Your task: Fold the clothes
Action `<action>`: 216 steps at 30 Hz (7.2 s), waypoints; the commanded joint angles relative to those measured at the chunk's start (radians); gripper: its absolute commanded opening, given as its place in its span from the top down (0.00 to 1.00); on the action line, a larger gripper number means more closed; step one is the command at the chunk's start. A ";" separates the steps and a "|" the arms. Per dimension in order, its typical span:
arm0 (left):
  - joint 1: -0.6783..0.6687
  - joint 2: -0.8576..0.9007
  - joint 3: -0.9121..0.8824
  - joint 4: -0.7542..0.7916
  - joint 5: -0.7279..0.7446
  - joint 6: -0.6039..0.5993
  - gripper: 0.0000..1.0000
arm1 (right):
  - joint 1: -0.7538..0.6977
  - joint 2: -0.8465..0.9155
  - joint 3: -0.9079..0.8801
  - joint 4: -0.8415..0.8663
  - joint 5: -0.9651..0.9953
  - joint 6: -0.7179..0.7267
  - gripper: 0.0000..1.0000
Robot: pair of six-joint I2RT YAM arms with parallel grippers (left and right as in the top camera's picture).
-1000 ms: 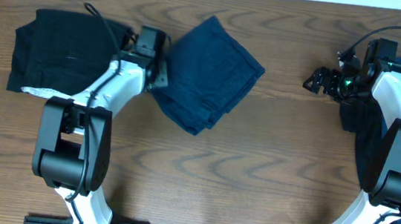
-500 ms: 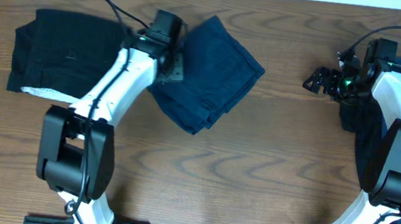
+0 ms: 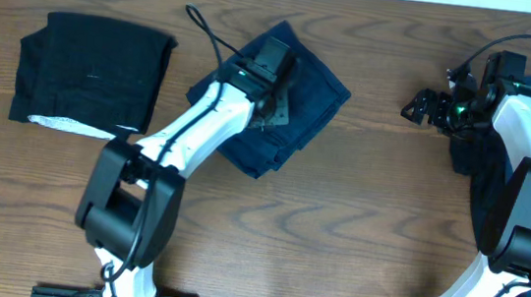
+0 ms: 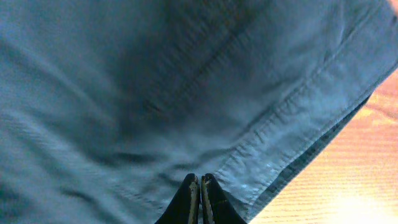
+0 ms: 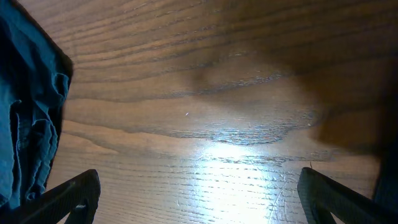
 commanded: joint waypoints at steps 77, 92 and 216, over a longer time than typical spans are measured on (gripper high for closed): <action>0.341 0.179 0.042 -0.301 0.114 0.346 0.12 | 0.003 -0.016 0.007 -0.001 0.000 -0.004 0.01; 0.302 0.118 0.051 -0.320 0.134 0.352 0.06 | 0.003 -0.016 0.007 -0.001 0.000 -0.004 0.01; 0.413 -0.263 0.005 -0.079 -0.362 0.465 0.94 | 0.003 -0.016 0.007 -0.001 0.000 -0.004 0.01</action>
